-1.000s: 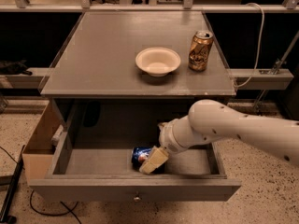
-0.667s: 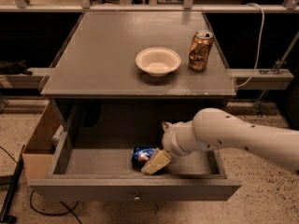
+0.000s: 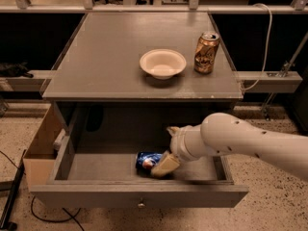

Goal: Pick pepsi can from top drawer and place on counter

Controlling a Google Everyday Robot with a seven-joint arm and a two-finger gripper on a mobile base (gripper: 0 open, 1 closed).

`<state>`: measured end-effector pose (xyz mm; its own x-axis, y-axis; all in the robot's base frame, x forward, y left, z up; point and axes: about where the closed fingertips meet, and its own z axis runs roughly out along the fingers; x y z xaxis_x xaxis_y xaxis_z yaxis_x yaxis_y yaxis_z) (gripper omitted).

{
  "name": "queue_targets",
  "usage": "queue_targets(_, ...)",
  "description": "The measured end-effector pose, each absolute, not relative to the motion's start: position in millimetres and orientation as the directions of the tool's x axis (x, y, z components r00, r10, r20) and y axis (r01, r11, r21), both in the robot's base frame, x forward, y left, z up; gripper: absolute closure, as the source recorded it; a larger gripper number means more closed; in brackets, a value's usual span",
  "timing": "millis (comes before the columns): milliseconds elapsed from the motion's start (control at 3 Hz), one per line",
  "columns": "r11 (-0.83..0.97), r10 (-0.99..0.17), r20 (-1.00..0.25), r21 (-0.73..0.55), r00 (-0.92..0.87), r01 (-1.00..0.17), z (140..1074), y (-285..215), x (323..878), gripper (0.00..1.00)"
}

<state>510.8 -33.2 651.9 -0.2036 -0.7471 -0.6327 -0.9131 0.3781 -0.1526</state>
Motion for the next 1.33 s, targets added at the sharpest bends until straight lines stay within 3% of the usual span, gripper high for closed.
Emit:
queue_targets(1000,0.378,-0.775,-0.593,-0.155,-0.220,-0.913,638.0,-64.0,536.0,0.82)
queue_targets(1333,0.378,-0.775,-0.593,-0.154,-0.220,-0.913,638.0,-64.0,536.0,0.71)
